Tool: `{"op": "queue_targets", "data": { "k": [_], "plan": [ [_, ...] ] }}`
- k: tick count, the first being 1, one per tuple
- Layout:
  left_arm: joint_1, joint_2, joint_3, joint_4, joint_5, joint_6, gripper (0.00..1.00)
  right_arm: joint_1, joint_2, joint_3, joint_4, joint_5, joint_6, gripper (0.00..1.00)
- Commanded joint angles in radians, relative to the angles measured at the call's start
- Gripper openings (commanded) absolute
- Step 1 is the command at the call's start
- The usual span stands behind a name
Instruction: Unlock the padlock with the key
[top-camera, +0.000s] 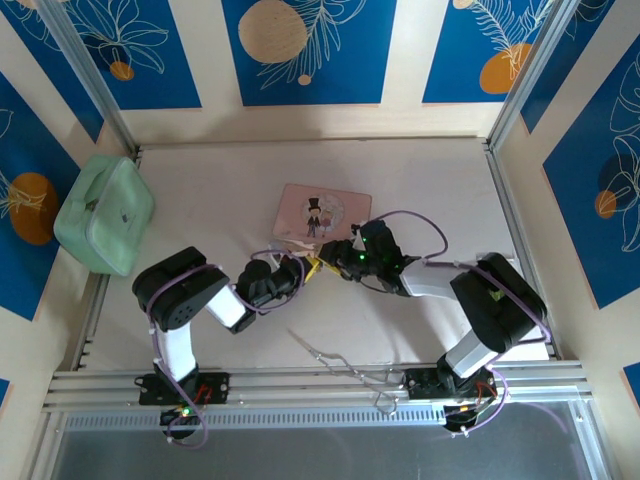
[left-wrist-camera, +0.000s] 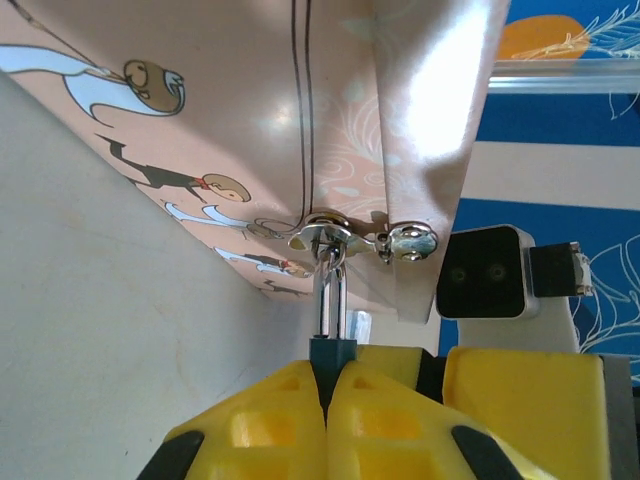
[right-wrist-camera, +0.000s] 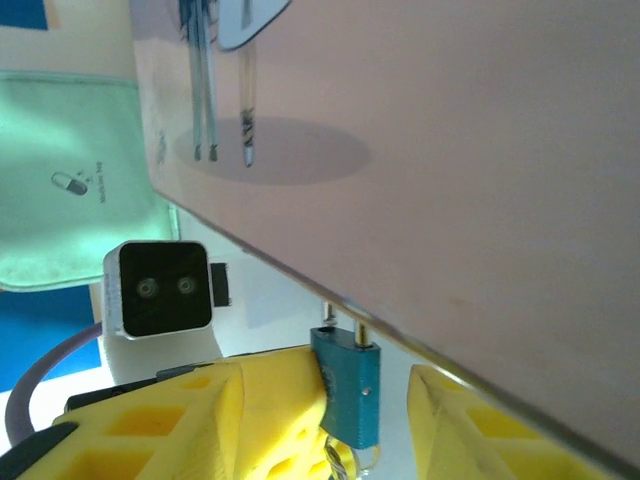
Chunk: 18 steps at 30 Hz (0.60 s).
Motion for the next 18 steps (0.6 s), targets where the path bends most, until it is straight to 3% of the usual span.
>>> {"op": "queue_targets", "data": {
  "k": [1, 9, 16, 18],
  "plan": [
    [-0.022, -0.026, 0.006, 0.003, 0.047, 0.044, 0.00, -0.031, -0.009, -0.071, -0.284, 0.043, 0.055, 0.48],
    [-0.045, 0.035, 0.013, 0.071, 0.055, 0.044, 0.00, -0.042, -0.032, -0.088, -0.250, -0.053, 0.016, 0.48],
    [-0.045, 0.031, 0.007, 0.071, 0.062, 0.053, 0.00, -0.031, -0.041, -0.142, -0.011, -0.110, 0.058, 0.46],
    [-0.044, 0.028, 0.006, 0.071, 0.063, 0.053, 0.00, -0.016, -0.077, -0.138, -0.023, -0.084, 0.054, 0.47]
  ]
}}
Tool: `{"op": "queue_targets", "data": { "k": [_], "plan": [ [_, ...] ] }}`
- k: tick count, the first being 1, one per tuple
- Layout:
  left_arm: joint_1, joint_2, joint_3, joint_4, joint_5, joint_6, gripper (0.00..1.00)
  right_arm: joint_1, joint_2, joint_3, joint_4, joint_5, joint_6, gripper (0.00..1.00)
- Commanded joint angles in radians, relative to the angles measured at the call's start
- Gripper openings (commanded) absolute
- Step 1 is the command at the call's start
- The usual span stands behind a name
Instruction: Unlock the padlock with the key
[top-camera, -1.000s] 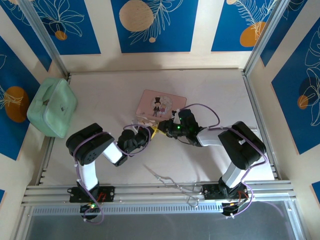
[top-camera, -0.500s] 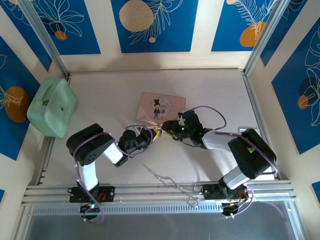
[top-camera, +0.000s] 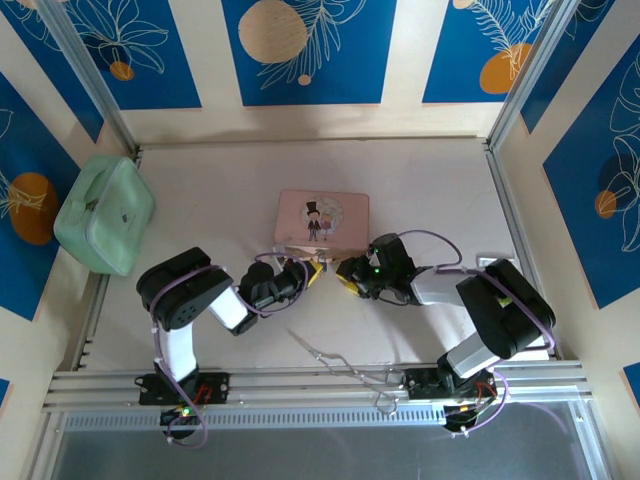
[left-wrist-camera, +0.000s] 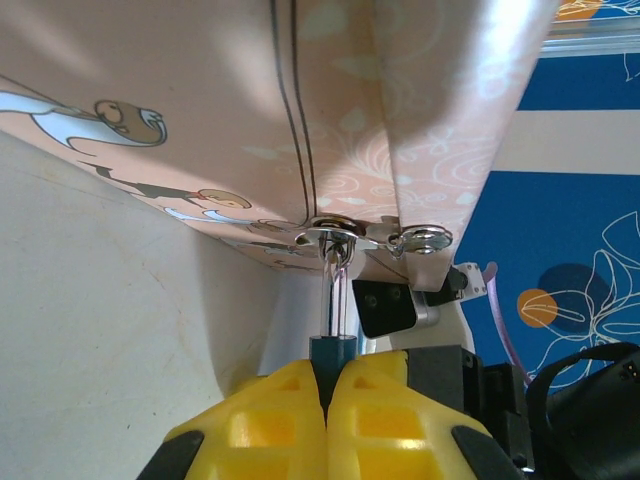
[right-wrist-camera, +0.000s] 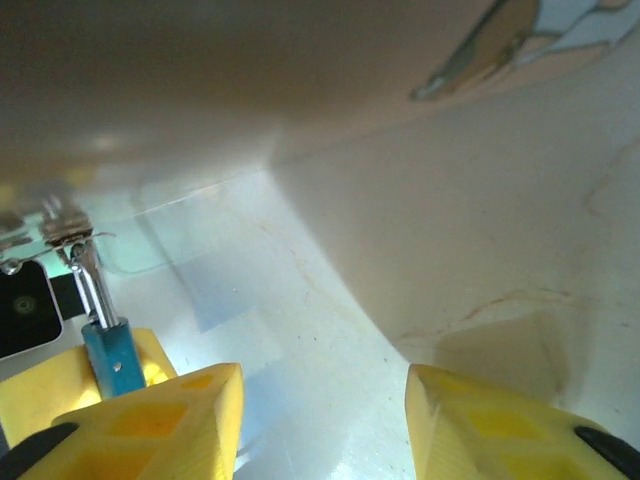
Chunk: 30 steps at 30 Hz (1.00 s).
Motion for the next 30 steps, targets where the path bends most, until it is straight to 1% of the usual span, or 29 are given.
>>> {"op": "queue_targets", "data": {
  "k": [1, 3, 4, 6, 8, 10, 11, 14, 16, 21, 27, 30],
  "plan": [
    [-0.018, 0.009, 0.007, 0.055, 0.051, 0.025, 0.00, 0.045, -0.056, -0.002, 0.037, -0.040, 0.001, 0.48],
    [-0.018, 0.009, 0.013, 0.055, 0.059, 0.023, 0.00, 0.063, -0.082, 0.010, 0.013, -0.009, -0.004, 0.48],
    [-0.019, 0.007, 0.015, 0.053, 0.059, 0.023, 0.00, 0.075, -0.104, 0.003, 0.009, 0.028, 0.009, 0.46],
    [-0.019, 0.001, 0.015, 0.049, 0.056, 0.022, 0.00, 0.121, -0.172, -0.018, -0.037, 0.167, 0.055, 0.47],
    [-0.021, -0.004, 0.016, 0.044, 0.055, 0.024, 0.00, 0.181, -0.255, -0.032, -0.081, 0.321, 0.090, 0.49],
    [-0.026, -0.009, 0.019, 0.037, 0.055, 0.027, 0.00, 0.205, -0.295, -0.004, -0.154, 0.395, 0.097, 0.49],
    [-0.030, -0.011, 0.022, 0.032, 0.058, 0.031, 0.00, 0.202, -0.300, 0.010, -0.181, 0.409, 0.103, 0.50],
    [-0.035, -0.011, 0.027, 0.032, 0.056, 0.040, 0.00, 0.162, -0.255, 0.077, -0.258, 0.364, 0.087, 0.49],
    [-0.034, -0.005, 0.022, 0.053, 0.050, 0.039, 0.00, 0.157, -0.225, 0.099, -0.263, 0.342, 0.079, 0.49],
    [-0.034, -0.004, 0.034, 0.055, 0.063, 0.043, 0.00, 0.157, -0.155, 0.114, -0.208, 0.285, 0.074, 0.49],
    [-0.034, -0.016, 0.041, 0.055, 0.071, 0.041, 0.00, 0.155, -0.094, 0.133, -0.169, 0.254, 0.076, 0.48],
    [-0.034, -0.017, 0.039, 0.054, 0.072, 0.042, 0.00, 0.146, -0.075, 0.116, -0.088, 0.238, 0.084, 0.46]
  ]
}}
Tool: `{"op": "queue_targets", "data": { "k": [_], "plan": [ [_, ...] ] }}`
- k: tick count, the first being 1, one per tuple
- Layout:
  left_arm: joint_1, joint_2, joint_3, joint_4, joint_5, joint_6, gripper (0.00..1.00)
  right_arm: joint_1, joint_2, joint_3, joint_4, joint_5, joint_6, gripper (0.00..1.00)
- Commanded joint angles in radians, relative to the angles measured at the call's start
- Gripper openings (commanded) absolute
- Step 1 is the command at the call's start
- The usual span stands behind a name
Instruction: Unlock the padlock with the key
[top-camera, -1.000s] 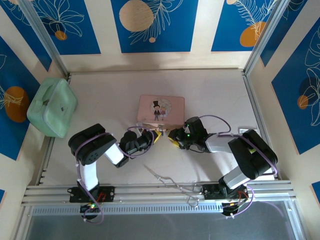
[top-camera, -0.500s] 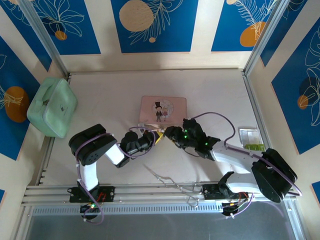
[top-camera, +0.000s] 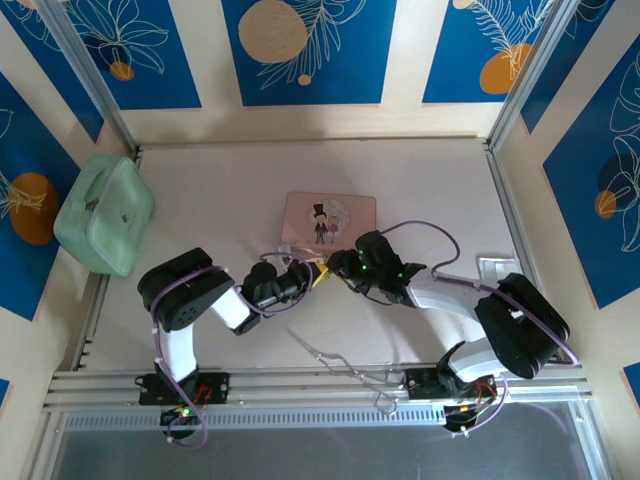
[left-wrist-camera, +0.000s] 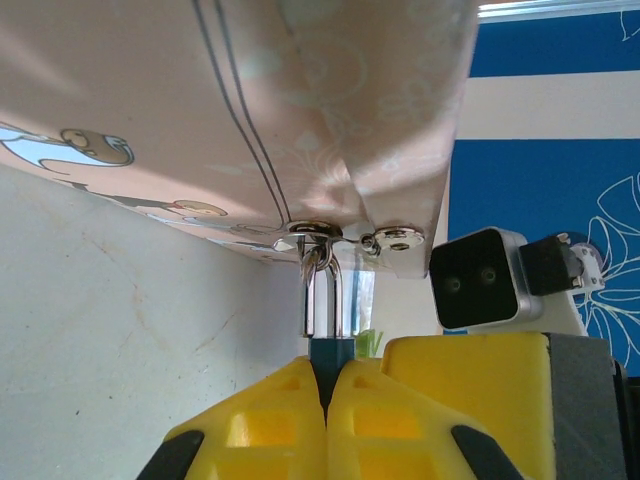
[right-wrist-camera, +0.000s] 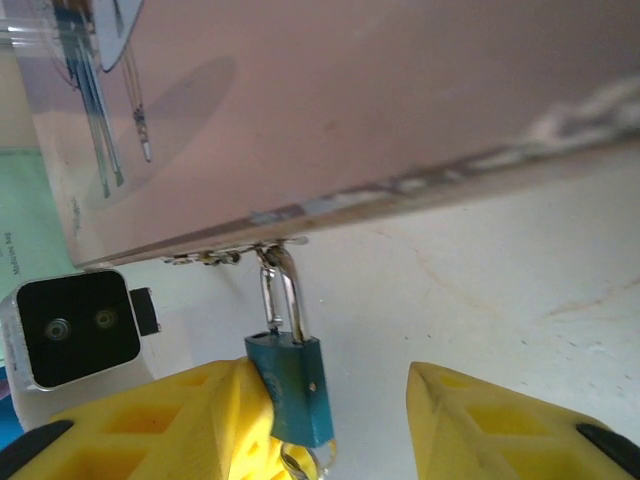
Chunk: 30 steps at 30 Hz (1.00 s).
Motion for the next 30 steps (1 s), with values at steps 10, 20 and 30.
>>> {"op": "queue_targets", "data": {
  "k": [10, 20, 30],
  "plan": [
    [-0.013, -0.017, 0.017, 0.055, 0.035, 0.021, 0.00, -0.026, 0.090, 0.007, 0.144, -0.074, 0.055, 0.40],
    [-0.012, -0.015, 0.025, 0.055, 0.033, 0.017, 0.00, 0.003, 0.139, -0.046, 0.197, -0.091, 0.103, 0.37],
    [-0.013, -0.025, 0.031, 0.055, 0.033, 0.018, 0.00, 0.003, 0.212, -0.030, 0.186, -0.124, 0.137, 0.30]
  ]
}}
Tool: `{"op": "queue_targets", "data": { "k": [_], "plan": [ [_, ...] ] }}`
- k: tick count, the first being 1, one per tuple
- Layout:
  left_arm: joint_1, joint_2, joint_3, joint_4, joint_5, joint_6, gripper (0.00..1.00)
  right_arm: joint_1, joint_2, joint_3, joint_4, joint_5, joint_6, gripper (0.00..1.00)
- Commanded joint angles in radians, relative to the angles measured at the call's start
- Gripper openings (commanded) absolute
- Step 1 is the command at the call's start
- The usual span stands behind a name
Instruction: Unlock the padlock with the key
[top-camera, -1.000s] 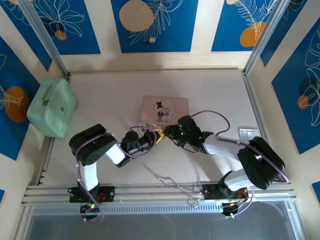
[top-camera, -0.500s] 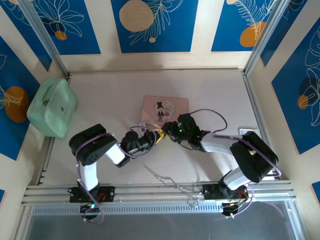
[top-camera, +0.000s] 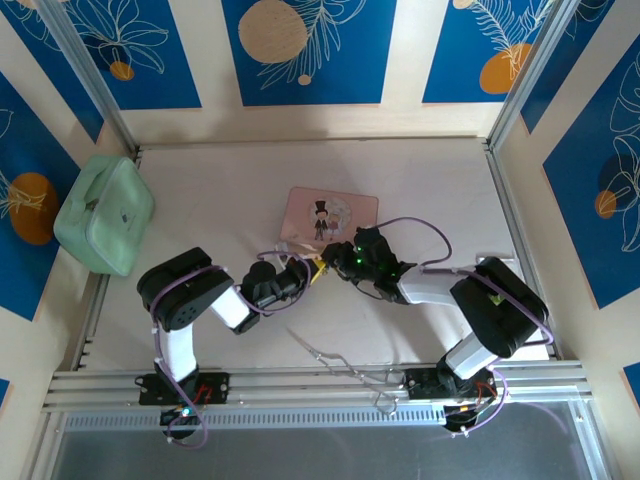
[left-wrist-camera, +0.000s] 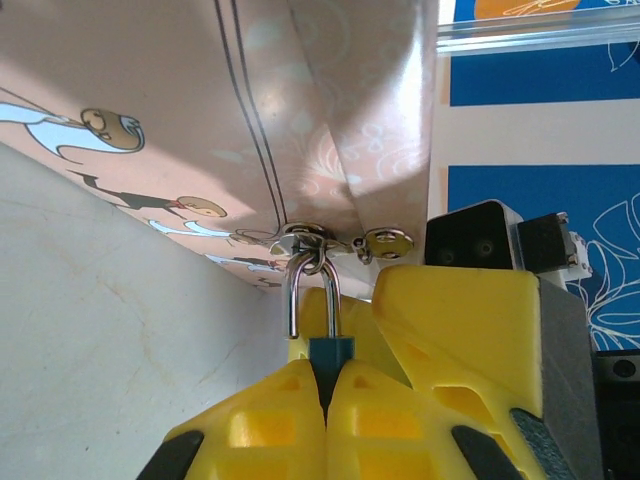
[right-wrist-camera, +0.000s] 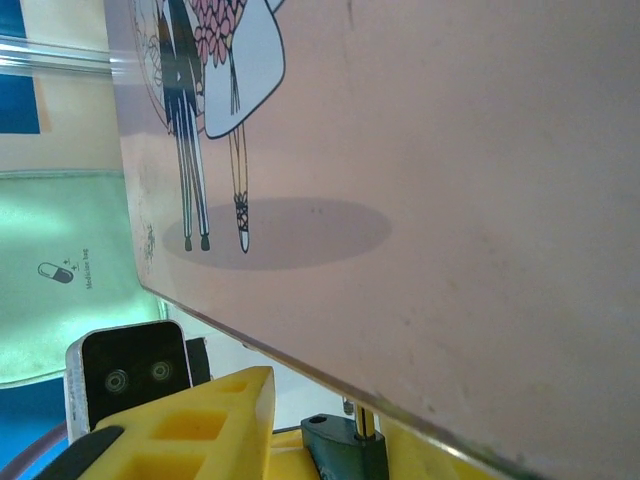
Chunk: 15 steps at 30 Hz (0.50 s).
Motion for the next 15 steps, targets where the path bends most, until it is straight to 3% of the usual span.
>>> {"op": "queue_targets", "data": {
  "k": [1, 10, 14, 15],
  "plan": [
    [-0.021, -0.023, 0.030, 0.051, 0.077, 0.015, 0.00, 0.020, 0.082, -0.016, -0.108, -0.108, 0.134, 0.29],
    [-0.018, -0.013, 0.027, 0.051, 0.077, 0.014, 0.00, 0.023, 0.081, -0.018, -0.120, -0.105, 0.137, 0.02],
    [-0.015, -0.005, 0.020, 0.051, 0.074, 0.007, 0.00, 0.020, 0.073, -0.020, -0.123, -0.103, 0.139, 0.00],
    [-0.014, -0.004, 0.014, 0.051, 0.072, 0.003, 0.12, 0.020, 0.072, -0.019, -0.123, -0.101, 0.138, 0.00]
  ]
}}
